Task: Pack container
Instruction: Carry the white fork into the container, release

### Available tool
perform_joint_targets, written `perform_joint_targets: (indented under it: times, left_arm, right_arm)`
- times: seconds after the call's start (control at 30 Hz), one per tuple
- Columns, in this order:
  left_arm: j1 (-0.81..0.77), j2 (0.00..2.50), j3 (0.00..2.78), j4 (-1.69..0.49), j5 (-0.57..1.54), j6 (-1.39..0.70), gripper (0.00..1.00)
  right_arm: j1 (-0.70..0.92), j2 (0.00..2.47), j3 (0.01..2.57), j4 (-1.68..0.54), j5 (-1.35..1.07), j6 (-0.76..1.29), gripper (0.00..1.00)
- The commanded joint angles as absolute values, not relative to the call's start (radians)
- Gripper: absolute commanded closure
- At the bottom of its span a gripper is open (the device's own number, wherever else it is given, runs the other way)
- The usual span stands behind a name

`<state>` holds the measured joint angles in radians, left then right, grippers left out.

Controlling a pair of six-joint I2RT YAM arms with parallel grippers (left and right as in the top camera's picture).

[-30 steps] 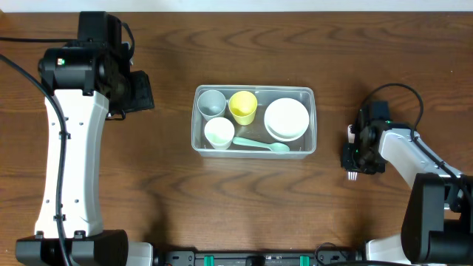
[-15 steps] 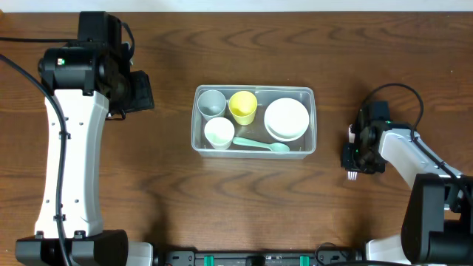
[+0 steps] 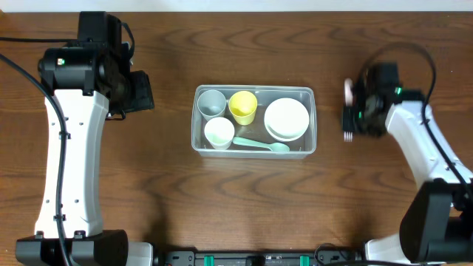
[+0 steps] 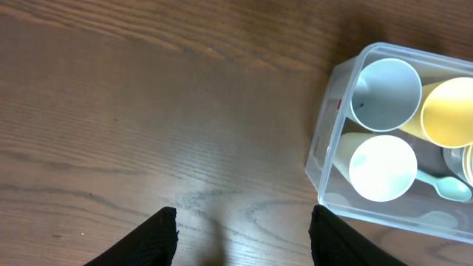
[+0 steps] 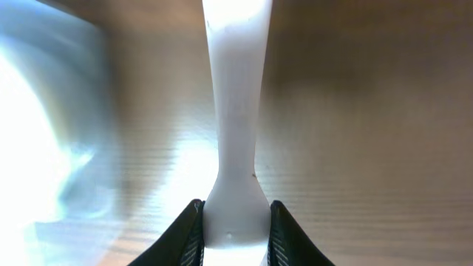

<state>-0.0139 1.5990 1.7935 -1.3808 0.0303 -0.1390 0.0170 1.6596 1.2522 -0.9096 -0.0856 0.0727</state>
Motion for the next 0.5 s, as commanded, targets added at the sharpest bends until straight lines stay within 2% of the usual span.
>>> perform_joint_targets:
  times: [0.0,0.17,0.37,0.47]
  left_arm:
    - [-0.012,1.603,1.788,-1.38,0.035,-0.148,0.41]
    - [-0.012,1.603,1.788,-1.376,0.035,-0.148,0.41]
    - [-0.012,1.603,1.788,-1.375,0.035,-0.148,0.41]
    - [-0.012,1.603,1.788,-1.375,0.035,-0.147,0.41]
  right_arm:
    - [0.112,1.614,1.438,-0.985,-0.136,-0.093,0.99]
    - [0.289,1.614,1.571,-1.043,-0.136,-0.372,0.99]
    - [0.482,1.636,1.528,-1.042,-0.136,-0.663,0.99]
    - [0.526,1.657,1.497,-1.041,-0.135,-0.731,0.99]
